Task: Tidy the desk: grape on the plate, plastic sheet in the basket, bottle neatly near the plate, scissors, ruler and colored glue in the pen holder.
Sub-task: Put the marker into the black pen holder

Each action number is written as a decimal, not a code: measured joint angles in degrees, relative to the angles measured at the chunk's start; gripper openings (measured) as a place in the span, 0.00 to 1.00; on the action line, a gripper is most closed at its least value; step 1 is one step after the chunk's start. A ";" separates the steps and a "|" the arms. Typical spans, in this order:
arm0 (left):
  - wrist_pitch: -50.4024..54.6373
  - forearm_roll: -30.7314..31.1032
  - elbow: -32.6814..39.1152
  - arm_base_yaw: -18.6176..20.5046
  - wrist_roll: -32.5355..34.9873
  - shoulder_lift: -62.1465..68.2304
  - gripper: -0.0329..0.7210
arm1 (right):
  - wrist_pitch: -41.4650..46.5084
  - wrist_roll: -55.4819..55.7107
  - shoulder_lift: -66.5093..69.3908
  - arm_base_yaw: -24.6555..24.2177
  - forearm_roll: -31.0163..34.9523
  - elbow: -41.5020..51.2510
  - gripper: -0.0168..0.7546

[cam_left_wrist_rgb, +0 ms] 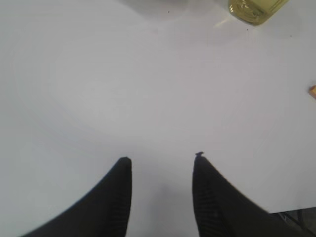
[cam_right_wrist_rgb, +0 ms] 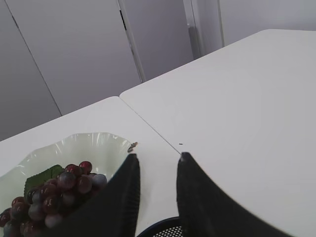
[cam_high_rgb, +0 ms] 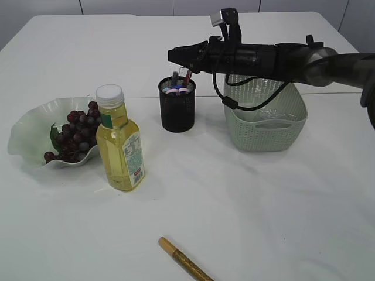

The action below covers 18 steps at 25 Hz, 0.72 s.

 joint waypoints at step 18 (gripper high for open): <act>0.12 0.00 0.00 0.00 0.00 0.00 0.45 | 1.63 57.62 -12.71 -0.38 -44.06 -8.17 0.32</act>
